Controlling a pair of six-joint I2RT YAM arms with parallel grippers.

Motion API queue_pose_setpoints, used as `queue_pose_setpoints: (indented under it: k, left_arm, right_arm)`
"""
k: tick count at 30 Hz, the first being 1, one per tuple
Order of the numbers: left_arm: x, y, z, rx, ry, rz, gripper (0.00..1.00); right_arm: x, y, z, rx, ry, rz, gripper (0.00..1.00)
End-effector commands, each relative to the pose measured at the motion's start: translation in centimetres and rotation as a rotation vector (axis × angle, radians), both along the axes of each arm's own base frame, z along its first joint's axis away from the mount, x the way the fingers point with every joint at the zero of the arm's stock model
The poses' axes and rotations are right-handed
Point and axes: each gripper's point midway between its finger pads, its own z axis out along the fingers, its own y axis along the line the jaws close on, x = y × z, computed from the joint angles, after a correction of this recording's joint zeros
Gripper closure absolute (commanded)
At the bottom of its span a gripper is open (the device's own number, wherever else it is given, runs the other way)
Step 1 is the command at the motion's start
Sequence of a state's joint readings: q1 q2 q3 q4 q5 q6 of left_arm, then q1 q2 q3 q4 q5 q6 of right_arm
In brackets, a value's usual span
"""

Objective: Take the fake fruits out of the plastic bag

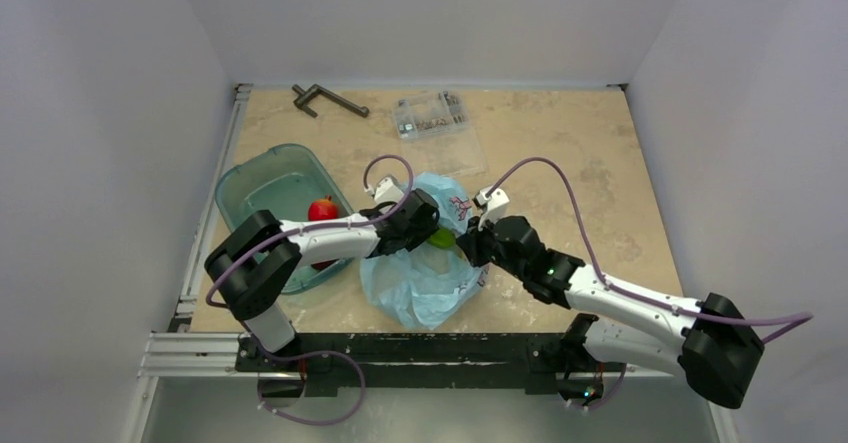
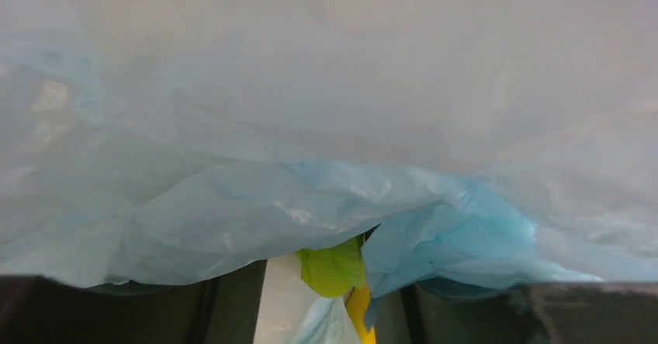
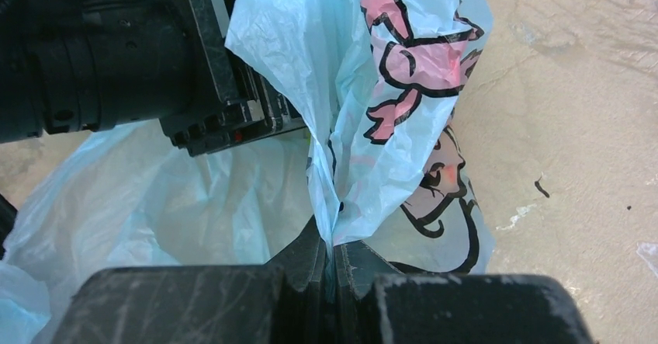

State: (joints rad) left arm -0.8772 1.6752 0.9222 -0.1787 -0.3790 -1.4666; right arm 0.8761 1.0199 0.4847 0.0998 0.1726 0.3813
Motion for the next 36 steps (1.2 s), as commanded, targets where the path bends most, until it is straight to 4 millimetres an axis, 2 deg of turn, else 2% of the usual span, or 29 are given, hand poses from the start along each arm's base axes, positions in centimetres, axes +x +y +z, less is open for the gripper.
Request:
queue_pose_setpoints:
  k: [1, 9, 13, 19, 27, 30, 33, 36]
  left_arm:
    - [0.7, 0.1, 1.2, 0.053, -0.065, -0.09, 0.58]
    - [0.8, -1.6, 7.4, -0.011, -0.218, -0.26, 0.68]
    - [0.0, -2.5, 9.2, -0.053, -0.248, -0.332, 0.77]
    - [-2.9, -3.9, 10.1, -0.129, -0.223, -0.513, 0.81]
    - [-7.7, -3.1, 8.2, -0.154, -0.127, -0.718, 0.82]
    - [-9.2, -3.5, 8.2, -0.188, -0.128, -0.806, 0.83]
    - [-10.4, -3.8, 9.3, -0.229, -0.157, -0.888, 0.83]
    - [-11.4, -3.7, 12.1, -0.27, -0.226, -0.953, 0.83]
  right_arm:
    - [0.2, 0.0, 0.1, 0.017, -0.011, -0.014, 1.0]
    - [-0.3, -0.5, -1.4, 0.022, 0.04, -0.042, 1.0]
    - [-0.1, -1.0, -1.5, 0.011, 0.04, -0.071, 1.0]
    - [1.2, -2.6, -0.2, -0.004, 0.016, -0.192, 1.0]
    - [2.9, -3.6, 3.3, 0.038, -0.061, -0.307, 1.0]
    - [3.6, -3.4, 3.5, 0.025, -0.073, -0.325, 1.0]
    - [4.0, -3.4, 3.0, -0.014, -0.068, -0.34, 1.0]
    - [4.0, -3.6, 1.9, -0.052, -0.053, -0.337, 1.0]
